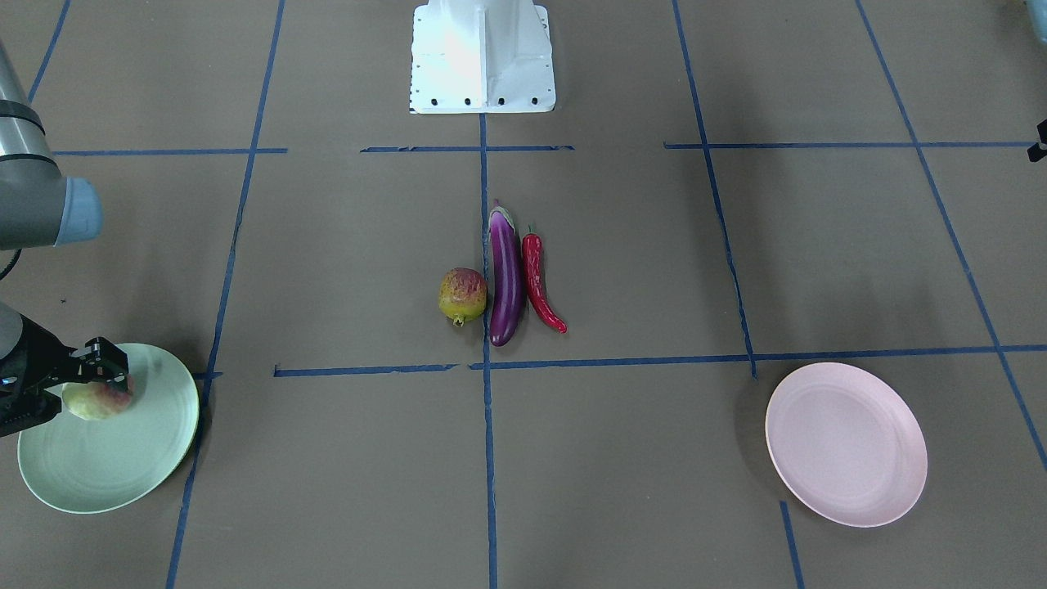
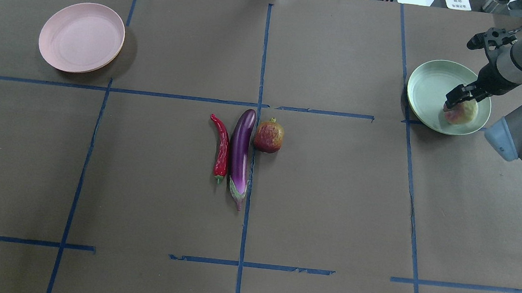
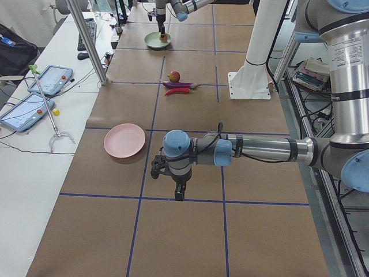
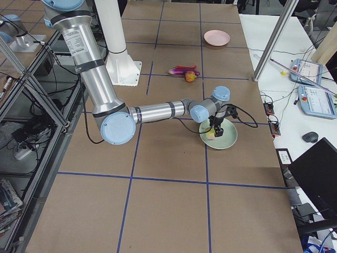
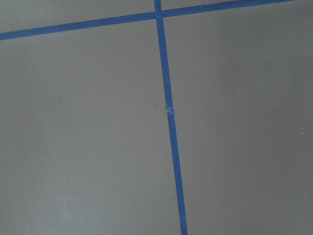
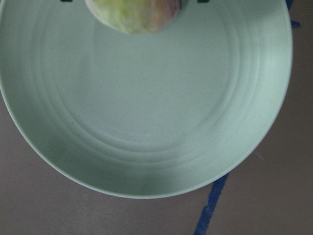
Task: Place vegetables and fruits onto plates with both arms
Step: 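Carry the pomegranate with the right gripper onto the green plate and release, then move the right gripper back to the red apple and grasp it, then carry the red apple with the right gripper onto the green plate and release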
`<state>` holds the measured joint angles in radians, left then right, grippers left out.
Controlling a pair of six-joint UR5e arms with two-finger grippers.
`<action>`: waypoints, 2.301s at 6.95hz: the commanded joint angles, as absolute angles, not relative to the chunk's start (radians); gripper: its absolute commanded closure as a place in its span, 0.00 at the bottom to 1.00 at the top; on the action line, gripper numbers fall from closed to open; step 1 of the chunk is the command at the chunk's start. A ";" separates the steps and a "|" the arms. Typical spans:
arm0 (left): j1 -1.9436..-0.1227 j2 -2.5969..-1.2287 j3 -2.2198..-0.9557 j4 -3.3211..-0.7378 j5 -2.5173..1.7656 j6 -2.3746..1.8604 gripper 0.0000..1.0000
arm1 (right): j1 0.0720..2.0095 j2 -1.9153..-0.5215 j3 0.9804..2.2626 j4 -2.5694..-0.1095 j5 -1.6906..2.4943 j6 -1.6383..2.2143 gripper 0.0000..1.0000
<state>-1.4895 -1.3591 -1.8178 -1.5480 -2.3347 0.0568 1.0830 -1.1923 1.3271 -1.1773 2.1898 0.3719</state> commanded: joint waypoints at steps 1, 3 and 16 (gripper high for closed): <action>-1.489 -1.359 -1.818 -1.551 -2.335 0.057 0.00 | 1.091 -1.155 1.385 -1.183 2.241 0.447 0.00; -1.489 -1.359 -1.818 -1.555 -2.335 0.057 0.00 | 1.024 -1.096 1.498 -1.233 2.234 0.663 0.00; -1.489 -1.359 -1.815 -1.552 -2.335 0.057 0.00 | 0.492 -0.721 1.399 -1.482 1.664 1.233 0.73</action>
